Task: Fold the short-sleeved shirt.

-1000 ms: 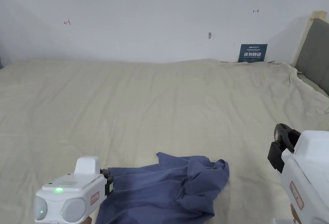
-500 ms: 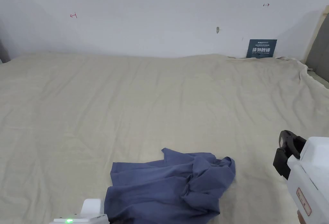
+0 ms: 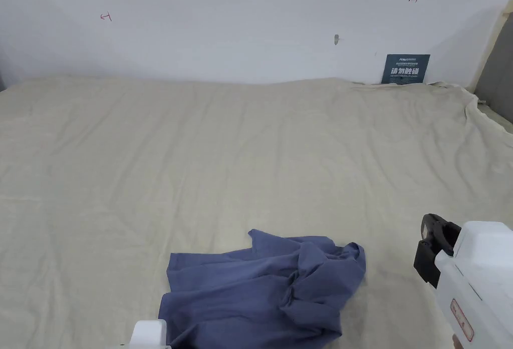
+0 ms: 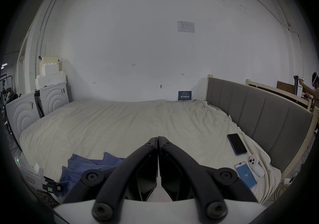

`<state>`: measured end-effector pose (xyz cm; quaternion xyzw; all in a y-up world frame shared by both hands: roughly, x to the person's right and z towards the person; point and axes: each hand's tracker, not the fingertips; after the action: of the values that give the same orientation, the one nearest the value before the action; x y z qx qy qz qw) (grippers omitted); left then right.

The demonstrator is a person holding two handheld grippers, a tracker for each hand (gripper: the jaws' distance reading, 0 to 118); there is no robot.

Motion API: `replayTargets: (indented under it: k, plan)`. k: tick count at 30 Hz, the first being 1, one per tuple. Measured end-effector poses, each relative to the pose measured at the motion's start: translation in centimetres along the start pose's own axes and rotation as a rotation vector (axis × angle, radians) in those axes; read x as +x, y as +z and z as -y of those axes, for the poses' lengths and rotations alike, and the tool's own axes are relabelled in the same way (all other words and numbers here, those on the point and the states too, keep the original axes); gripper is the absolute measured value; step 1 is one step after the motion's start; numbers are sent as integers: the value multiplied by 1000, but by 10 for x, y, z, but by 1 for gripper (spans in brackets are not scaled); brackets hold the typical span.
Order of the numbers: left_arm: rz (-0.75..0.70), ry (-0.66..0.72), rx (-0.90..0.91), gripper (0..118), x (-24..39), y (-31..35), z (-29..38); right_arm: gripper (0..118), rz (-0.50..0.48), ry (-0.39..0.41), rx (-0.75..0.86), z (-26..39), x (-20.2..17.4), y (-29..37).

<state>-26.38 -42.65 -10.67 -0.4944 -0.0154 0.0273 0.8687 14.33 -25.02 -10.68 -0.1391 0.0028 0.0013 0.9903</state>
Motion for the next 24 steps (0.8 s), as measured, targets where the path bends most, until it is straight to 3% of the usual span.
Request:
replayTargets:
  k: [7, 8, 9, 12, 13, 20, 23, 24]
  plan:
    - [71, 51, 113, 2, -6, 39, -23, 4, -24, -50, -179, 10, 4, -59]
    - [79, 53, 129, 2, -7, 43, -27, 13, -35, -63, -216, 12, 4, -70]
    - [83, 54, 140, 2, -9, 46, -32, 34, -28, -71, -256, 16, 4, -83]
    - [92, 63, 172, 2, -10, 52, -43, 77, -49, -103, -364, 33, 8, -125]
    - [95, 67, 180, 2, -10, 54, -47, 82, -48, -109, -391, 39, 7, -138]
    - [109, 71, 196, 2, -8, 51, -62, 88, -29, -152, -643, 74, -11, -206]
    - [114, 78, 194, 2, -9, 47, -62, 80, -53, -200, -689, 84, -17, -221]
    - [115, 82, 193, 2, -10, 46, -62, 67, -53, -207, -708, 86, -20, -227]
